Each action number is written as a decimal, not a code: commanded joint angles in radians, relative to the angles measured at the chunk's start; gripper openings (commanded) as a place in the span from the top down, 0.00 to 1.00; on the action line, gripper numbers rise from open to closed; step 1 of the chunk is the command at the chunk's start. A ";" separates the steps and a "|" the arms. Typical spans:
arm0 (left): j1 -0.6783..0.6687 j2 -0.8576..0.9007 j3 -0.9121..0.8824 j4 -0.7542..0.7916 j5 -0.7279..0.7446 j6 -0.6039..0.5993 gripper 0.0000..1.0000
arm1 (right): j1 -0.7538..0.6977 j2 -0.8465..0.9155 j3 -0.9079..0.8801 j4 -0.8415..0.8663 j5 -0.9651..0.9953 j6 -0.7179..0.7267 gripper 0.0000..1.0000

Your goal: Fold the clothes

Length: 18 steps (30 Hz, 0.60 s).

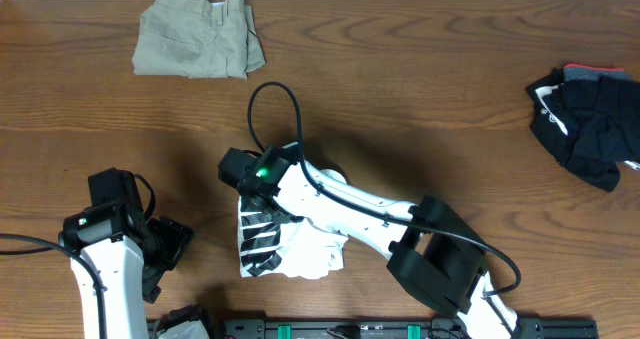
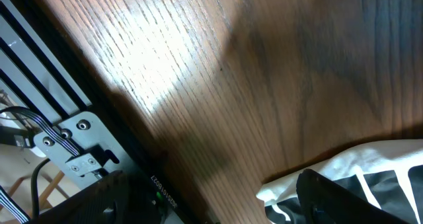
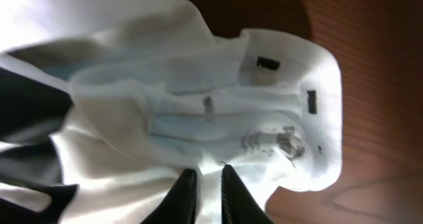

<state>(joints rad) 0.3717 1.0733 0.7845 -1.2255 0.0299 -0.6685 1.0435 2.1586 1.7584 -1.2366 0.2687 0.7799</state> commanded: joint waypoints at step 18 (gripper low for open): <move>-0.179 -0.007 0.018 0.067 0.303 0.267 0.23 | -0.123 -0.008 0.151 -0.023 -0.129 -0.067 0.80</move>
<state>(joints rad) 0.2481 1.0733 0.7845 -1.1625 0.2970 -0.4397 0.9638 2.1586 1.8252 -1.2907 0.2371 0.7780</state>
